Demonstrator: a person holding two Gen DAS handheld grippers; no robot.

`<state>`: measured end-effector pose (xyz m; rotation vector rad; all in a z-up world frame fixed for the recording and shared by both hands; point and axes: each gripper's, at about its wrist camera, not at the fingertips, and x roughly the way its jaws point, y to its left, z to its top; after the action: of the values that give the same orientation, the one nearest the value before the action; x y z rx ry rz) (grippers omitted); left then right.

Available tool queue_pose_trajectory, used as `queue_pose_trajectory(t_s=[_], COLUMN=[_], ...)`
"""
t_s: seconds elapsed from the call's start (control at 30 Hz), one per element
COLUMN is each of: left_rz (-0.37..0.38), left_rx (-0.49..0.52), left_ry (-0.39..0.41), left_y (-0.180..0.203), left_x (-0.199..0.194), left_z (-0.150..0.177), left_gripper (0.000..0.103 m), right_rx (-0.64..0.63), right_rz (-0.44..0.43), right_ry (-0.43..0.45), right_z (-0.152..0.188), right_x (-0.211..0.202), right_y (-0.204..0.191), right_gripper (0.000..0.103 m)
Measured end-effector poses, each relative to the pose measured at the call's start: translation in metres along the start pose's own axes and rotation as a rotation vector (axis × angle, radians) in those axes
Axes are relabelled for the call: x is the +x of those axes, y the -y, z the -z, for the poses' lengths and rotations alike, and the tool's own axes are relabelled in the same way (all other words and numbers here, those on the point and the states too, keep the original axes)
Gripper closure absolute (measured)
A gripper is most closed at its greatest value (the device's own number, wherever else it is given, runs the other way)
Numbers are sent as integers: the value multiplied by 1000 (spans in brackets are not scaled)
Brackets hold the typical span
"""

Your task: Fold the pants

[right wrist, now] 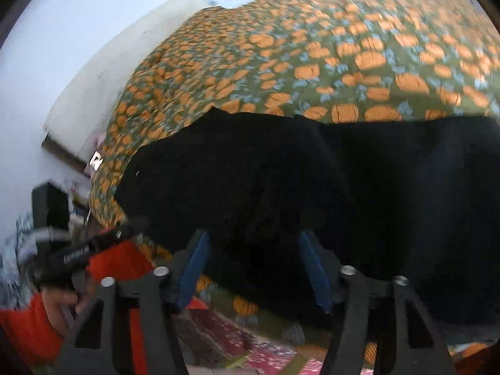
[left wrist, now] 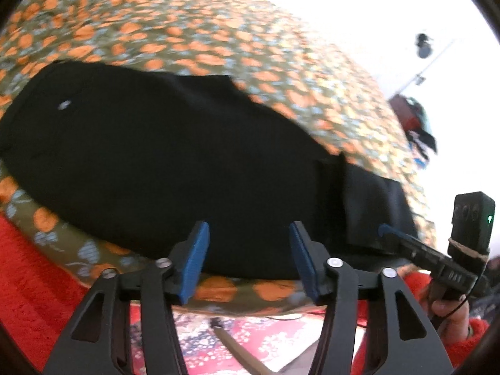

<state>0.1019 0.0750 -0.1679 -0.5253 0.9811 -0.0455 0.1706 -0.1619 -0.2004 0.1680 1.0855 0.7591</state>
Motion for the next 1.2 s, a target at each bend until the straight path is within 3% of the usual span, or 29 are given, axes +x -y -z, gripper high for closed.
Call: queue_pose_trajectory(t_s=[0.2, 0.27, 0.3, 0.43, 0.73, 0.93, 1.1, 1.17, 1.2], left_rz=[172, 215, 228, 188, 97, 60, 81, 78, 80], left_rx=[176, 263, 291, 347, 411, 393, 393, 405, 407], left_ry=[-16, -84, -111, -167, -206, -226, -227, -231, -233], left_y=[59, 84, 93, 108, 128, 122, 123, 125, 126], left_x=[3, 21, 31, 66, 106, 111, 111, 114, 114], left_z=[-10, -12, -12, -11, -13, -7, -7, -7, -7], left_gripper=[41, 51, 64, 73, 73, 69, 69, 89, 92], right_rx=[-145, -154, -151, -83, -50, -56, -46, -44, -43], right_rz=[83, 111, 125, 133, 102, 89, 88, 87, 89], right_ry=[90, 130, 146, 206, 229, 228, 221, 218, 218], right_z=[29, 39, 44, 48, 44, 44, 44, 44, 44], right_x=[-75, -95, -102, -115, -115, -112, -109, -108, -107], right_y=[-5, -3, -4, 7, 13, 12, 14, 15, 15], right_gripper=[30, 28, 28, 27, 27, 27, 27, 27, 27])
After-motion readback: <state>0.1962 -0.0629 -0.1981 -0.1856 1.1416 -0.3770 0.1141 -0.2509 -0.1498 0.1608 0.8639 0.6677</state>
